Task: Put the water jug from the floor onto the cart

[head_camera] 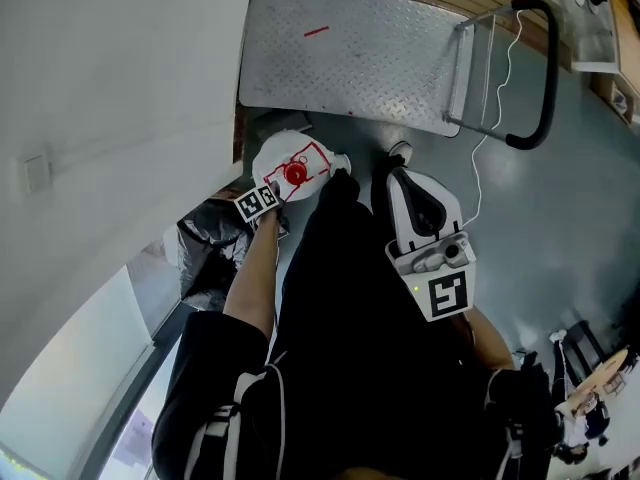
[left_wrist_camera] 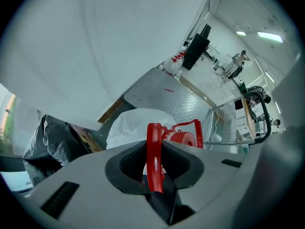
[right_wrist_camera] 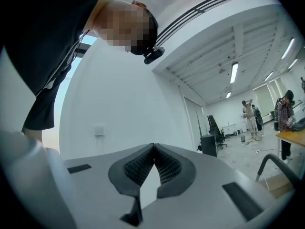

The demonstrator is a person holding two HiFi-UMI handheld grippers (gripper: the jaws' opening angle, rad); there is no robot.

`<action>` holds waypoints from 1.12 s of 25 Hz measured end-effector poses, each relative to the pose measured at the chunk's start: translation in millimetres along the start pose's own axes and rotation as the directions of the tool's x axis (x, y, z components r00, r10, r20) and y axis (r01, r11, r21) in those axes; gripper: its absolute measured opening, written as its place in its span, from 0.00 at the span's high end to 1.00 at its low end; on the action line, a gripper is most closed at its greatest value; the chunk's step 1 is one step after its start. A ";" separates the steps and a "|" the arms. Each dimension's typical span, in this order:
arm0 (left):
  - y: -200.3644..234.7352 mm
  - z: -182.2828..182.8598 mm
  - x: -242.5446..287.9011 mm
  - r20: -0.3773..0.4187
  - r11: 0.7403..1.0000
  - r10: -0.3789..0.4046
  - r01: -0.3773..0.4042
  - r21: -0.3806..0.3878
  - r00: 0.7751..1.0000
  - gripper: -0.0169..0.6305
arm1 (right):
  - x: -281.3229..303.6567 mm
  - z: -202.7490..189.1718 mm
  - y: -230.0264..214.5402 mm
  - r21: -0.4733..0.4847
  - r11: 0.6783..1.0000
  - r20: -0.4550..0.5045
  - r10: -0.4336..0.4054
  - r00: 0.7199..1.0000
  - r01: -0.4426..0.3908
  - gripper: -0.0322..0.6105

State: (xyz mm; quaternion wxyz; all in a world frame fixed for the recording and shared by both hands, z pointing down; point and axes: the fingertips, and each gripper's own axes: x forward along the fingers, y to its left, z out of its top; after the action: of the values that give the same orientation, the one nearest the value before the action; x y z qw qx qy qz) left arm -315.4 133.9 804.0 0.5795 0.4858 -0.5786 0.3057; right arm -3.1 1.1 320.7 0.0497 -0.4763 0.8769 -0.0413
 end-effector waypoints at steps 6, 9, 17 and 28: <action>-71.9 25.8 -4.2 0.068 0.999 -0.037 0.035 0.029 0.997 0.84 | -0.3 39.0 -55.3 -0.010 0.998 0.133 -0.052 0.990 0.054 0.93; -111.1 38.1 0.3 0.089 0.998 -0.066 0.066 0.009 0.994 0.84 | -11.0 45.8 -82.3 -0.008 0.997 0.155 -0.078 0.985 0.080 0.93; -195.8 90.9 -2.9 0.164 0.991 -0.135 0.130 0.040 0.977 0.83 | -41.3 46.6 -136.7 0.024 0.990 0.142 -0.141 0.980 0.139 0.93; -292.8 117.9 17.2 0.058 0.950 -0.238 0.220 0.223 0.970 0.83 | -40.6 47.5 -159.3 -0.015 0.962 0.099 -0.270 0.958 0.273 0.93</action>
State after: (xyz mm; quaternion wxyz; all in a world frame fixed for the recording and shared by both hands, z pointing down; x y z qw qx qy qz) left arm -88.7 -77.7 742.7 0.5302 0.6219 -0.5058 0.2764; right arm 157.3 -52.6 294.6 0.0790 -0.5942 0.8004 -0.0123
